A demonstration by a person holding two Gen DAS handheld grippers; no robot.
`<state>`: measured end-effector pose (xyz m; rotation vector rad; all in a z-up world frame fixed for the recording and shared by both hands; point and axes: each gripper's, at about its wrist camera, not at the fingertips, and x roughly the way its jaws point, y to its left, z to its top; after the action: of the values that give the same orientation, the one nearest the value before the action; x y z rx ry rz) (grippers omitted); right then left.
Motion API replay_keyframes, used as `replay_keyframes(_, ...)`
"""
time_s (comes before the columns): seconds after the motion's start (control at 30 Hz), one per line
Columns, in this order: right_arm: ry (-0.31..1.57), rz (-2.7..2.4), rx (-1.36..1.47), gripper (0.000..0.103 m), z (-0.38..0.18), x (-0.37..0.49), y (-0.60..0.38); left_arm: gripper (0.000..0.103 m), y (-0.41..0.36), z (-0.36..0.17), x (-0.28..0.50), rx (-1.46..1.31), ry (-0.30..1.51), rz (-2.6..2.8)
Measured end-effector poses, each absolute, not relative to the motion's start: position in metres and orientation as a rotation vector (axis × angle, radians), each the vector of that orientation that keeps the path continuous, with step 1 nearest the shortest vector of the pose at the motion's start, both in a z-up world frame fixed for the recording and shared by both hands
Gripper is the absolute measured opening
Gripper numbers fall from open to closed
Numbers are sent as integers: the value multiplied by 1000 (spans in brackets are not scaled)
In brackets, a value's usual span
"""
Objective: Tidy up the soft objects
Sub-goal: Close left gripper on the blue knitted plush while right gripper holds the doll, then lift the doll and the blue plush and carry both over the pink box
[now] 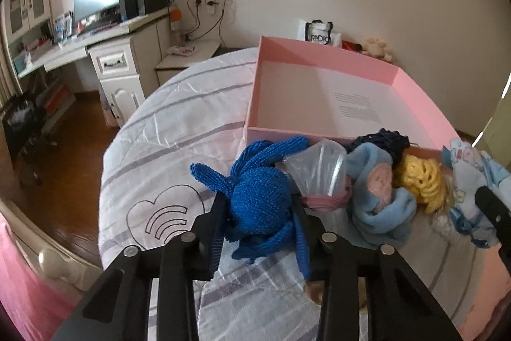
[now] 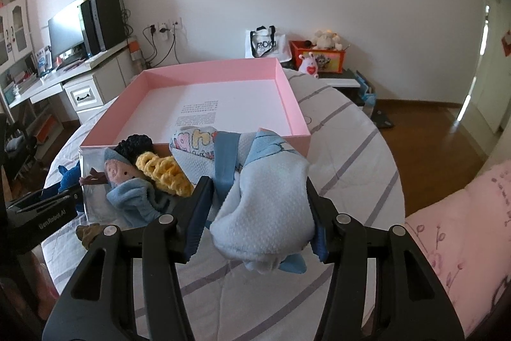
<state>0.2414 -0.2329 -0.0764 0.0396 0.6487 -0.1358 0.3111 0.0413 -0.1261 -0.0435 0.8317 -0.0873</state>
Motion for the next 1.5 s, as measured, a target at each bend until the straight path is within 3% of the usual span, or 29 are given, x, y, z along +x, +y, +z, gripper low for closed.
replay_keyframes(0.67,565,-115,27,46,-48,201,-225,33,42,-84,246,-19,725,-65)
replay_keyframes(1.5,296,-64,15,46,22,89,-204,33,29,10,74,17,435,-64)
